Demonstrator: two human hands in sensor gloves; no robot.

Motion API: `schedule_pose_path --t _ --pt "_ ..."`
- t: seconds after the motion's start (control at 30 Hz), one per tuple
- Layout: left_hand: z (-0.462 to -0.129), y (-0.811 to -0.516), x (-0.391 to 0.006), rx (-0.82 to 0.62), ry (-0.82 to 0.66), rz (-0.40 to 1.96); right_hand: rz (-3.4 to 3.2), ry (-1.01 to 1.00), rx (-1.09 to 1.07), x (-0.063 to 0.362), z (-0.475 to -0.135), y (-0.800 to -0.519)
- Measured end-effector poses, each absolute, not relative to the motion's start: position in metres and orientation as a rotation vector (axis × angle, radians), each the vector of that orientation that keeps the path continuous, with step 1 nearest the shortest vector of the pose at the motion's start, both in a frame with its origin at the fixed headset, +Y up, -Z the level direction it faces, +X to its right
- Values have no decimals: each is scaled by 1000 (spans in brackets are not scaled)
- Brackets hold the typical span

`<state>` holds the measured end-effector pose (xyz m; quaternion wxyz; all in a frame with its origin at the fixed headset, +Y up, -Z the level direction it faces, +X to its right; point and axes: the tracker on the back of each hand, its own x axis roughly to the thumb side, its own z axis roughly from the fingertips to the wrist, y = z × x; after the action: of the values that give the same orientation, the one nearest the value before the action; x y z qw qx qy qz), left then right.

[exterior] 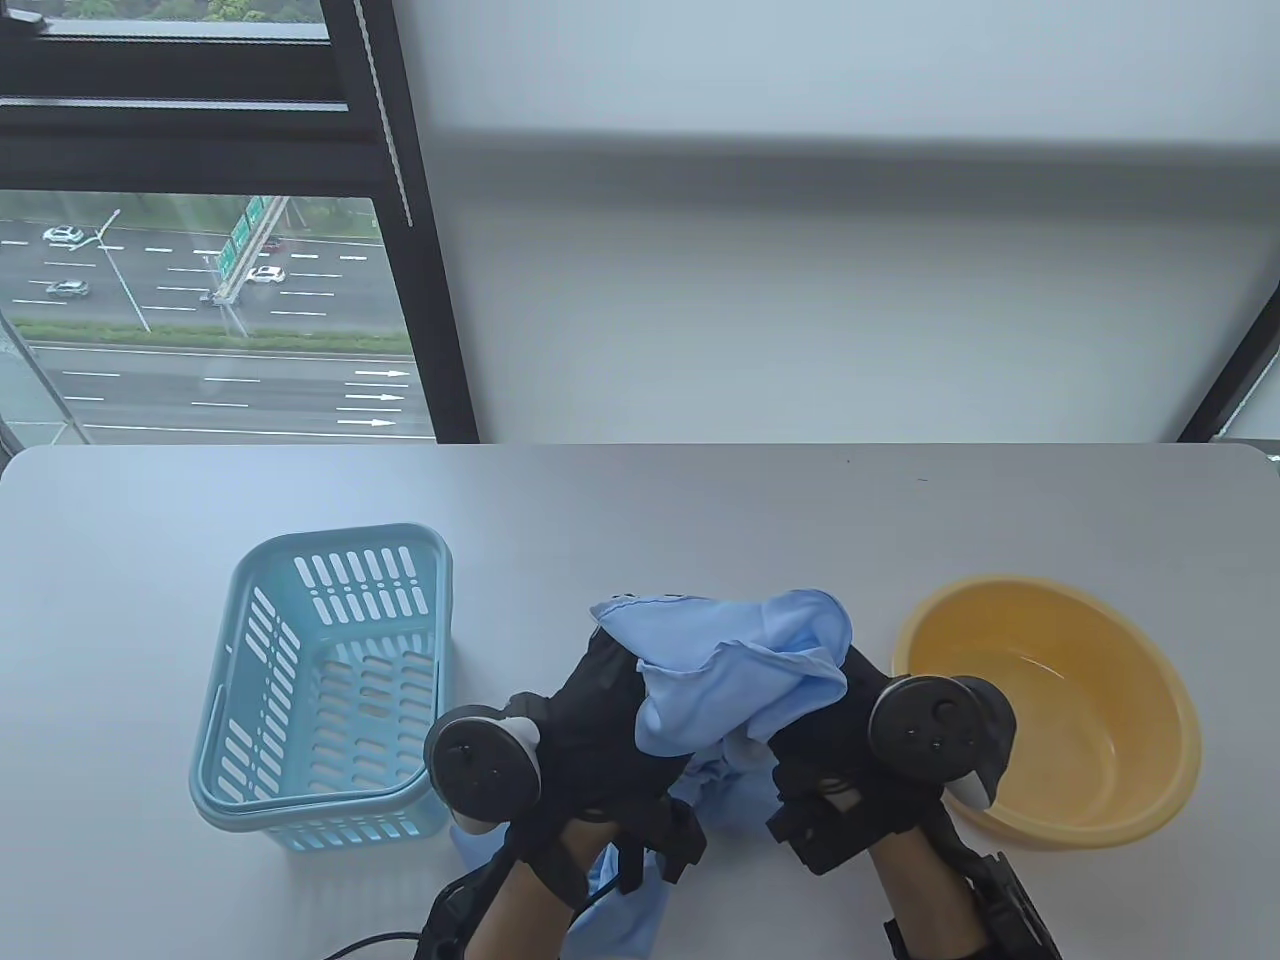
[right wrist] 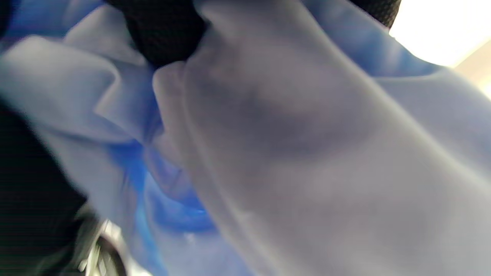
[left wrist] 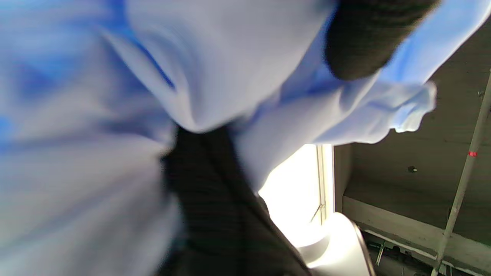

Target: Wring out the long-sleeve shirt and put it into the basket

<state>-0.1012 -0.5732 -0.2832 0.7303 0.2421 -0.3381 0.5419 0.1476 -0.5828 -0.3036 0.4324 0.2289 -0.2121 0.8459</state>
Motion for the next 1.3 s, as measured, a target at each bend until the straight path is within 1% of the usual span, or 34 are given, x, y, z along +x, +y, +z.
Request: schedule_pose_path --t 0.1,0.17,0.27,0.33,0.37,0.47,0.5,0.53,0.57,0.6,0.63,0.7,0.77,0.9,1.0,1.1,1.2,1.3 --pt "-295 -577 -116 427 -773 1216 1954 -569 455 175 -303 -578" --pt "-307 -586 -125 339 -736 1202 1878 -553 418 187 -302 -575" --pt "-329 -607 -127 146 -689 1132 1829 -561 401 198 -299 -572" --pt "-340 -623 -108 -47 -698 1009 1842 -559 417 195 -297 -570" --pt "-342 -629 -94 -129 -734 963 1861 -547 436 191 -296 -569" --pt "-338 -644 -49 -281 -872 945 1945 -521 491 173 -291 -567" --pt "-336 -648 -39 -288 -895 973 1981 -513 513 166 -289 -567" --pt "-336 -650 -33 -258 -914 1025 2088 -490 593 162 -287 -565" --pt "-337 -653 -32 -169 -884 1095 2201 -465 596 157 -284 -561" --pt "-337 -653 -33 -103 -866 1180 2219 -481 584 156 -282 -561" --pt "-338 -654 -36 -97 -853 1269 2191 -495 609 155 -279 -559" --pt "-341 -653 -47 -100 -838 1346 2140 -470 646 158 -277 -554" --pt "-343 -646 -63 -9 -797 1437 2100 -373 716 166 -276 -551" --pt "-343 -634 -87 71 -782 1531 2114 -277 744 178 -286 -555" --pt "-340 -624 -104 132 -777 1594 2070 -161 751 175 -302 -569" --pt "-338 -618 -121 186 -763 1684 1985 49 789 162 -320 -591" --pt "-337 -614 -135 229 -748 1776 1928 298 847 139 -334 -616" --pt "-335 -613 -144 276 -710 1766 1869 496 918 113 -336 -633"
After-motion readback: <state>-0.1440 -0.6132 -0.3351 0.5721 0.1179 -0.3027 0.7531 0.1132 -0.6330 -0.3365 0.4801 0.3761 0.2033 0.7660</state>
